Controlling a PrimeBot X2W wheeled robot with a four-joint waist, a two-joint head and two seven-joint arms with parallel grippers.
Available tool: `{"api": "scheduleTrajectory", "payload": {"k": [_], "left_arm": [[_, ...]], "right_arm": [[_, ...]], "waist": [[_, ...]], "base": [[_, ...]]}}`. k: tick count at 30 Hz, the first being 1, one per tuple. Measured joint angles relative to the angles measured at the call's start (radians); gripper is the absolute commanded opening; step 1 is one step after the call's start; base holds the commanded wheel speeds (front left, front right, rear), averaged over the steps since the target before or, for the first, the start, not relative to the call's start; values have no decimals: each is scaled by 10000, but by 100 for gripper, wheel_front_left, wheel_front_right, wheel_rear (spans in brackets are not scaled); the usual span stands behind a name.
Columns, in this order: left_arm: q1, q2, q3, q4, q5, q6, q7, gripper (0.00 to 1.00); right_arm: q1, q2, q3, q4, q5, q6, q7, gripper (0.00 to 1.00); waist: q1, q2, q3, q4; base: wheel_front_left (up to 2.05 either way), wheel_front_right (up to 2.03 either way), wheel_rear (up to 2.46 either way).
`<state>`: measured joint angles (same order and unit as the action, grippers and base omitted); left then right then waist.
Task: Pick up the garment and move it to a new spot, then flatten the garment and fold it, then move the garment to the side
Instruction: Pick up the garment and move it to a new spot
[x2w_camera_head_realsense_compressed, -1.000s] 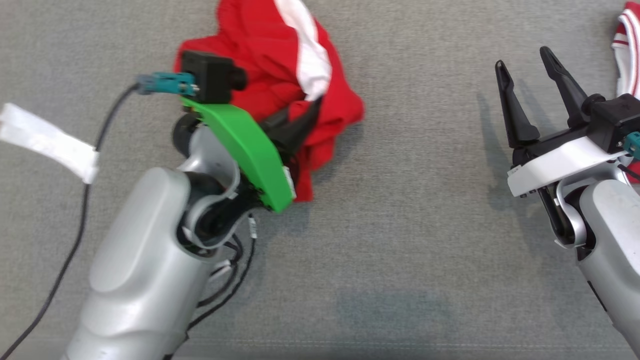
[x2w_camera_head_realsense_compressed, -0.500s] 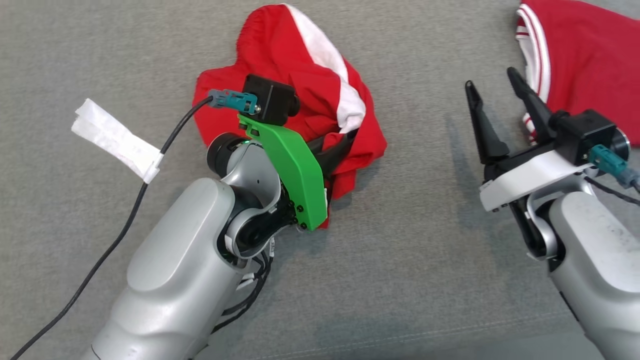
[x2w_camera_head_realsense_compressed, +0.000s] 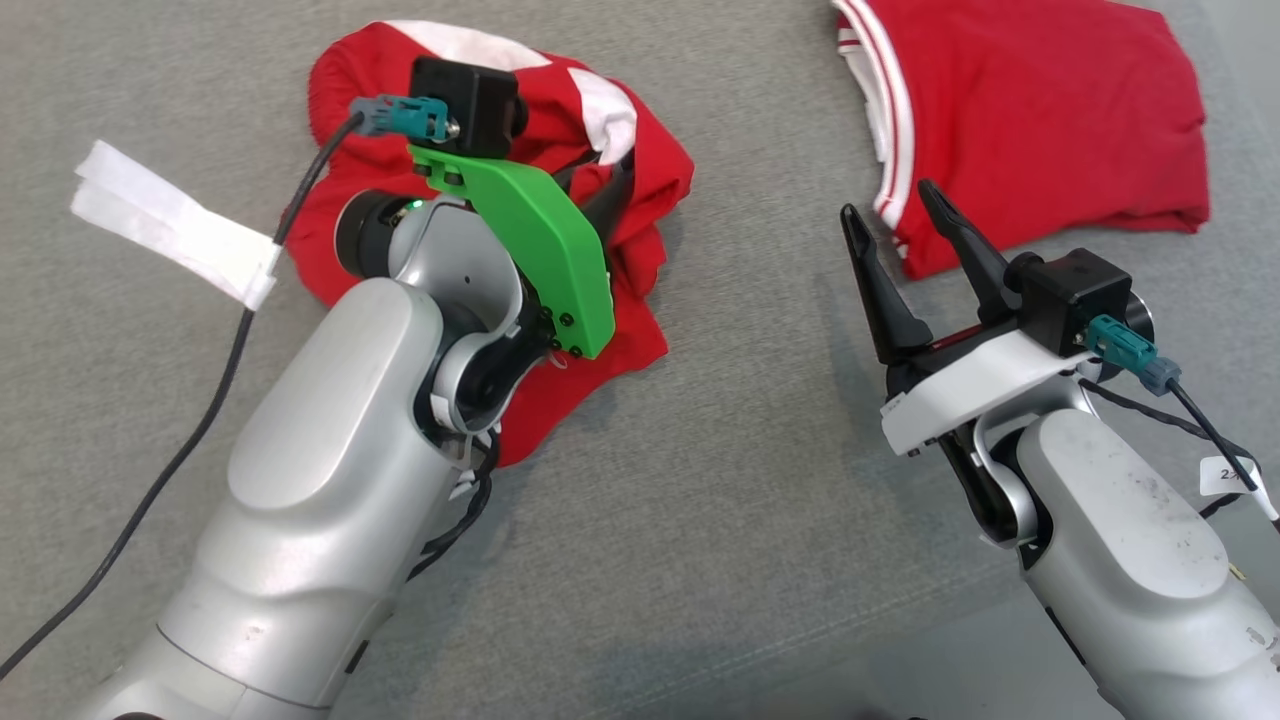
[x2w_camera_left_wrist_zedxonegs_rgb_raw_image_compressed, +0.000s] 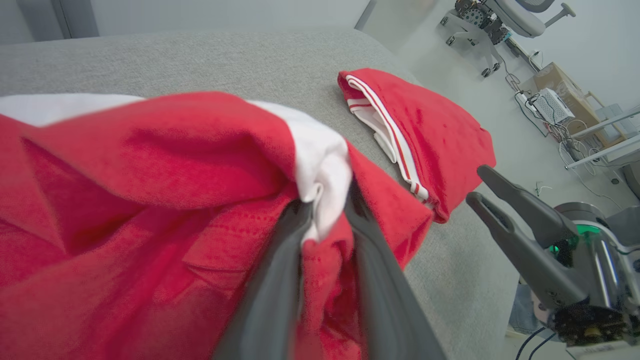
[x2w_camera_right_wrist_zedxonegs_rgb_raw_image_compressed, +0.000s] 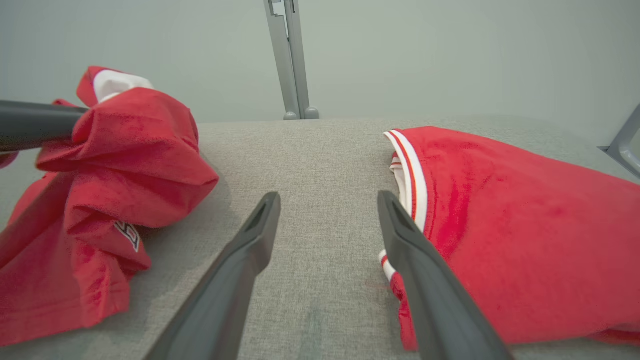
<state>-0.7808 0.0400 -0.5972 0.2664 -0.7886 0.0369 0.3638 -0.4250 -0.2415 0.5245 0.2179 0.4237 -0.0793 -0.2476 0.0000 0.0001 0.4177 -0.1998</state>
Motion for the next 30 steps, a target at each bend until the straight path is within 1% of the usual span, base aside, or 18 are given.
{"api": "scheduleTrajectory", "payload": {"k": [1,6,8,11,17,23,26,30], "left_arm": [[-2,-2,-69,134,-2,-2,-58,100],[-8,-19,-614,600,0,-13,-71,100],[-68,-13,-826,702,4,-25,-81,100],[-228,-13,-1189,790,123,-157,-79,100],[-288,-12,-1563,736,203,-456,-311,100],[-210,-12,-1553,510,360,-458,-832,100],[3,-13,-1421,399,537,-441,-1225,100],[476,56,-1179,221,573,-270,-1710,100]], "right_arm": [[17,6,-12,63,0,0,-19,100],[152,17,-38,194,-6,33,-29,100],[213,36,15,194,-25,121,-31,100],[247,61,25,190,-102,176,-42,100],[278,21,-180,188,-113,178,-42,100],[309,-127,-351,142,-148,197,-42,100],[307,-125,-313,128,-207,295,-42,100],[293,-104,-198,142,-219,391,-42,100]], "waist": [[0,0,-7,-116],[0,0,-150,-461],[0,0,-240,-458],[0,0,-319,-327],[0,0,-480,88],[0,0,-650,672],[0,0,-726,1009],[0,0,-817,1498]], "base": [[0,0,0],[0,0,0],[0,0,0],[0,0,0],[0,0,0],[0,0,0],[0,0,0],[0,0,0]]}}
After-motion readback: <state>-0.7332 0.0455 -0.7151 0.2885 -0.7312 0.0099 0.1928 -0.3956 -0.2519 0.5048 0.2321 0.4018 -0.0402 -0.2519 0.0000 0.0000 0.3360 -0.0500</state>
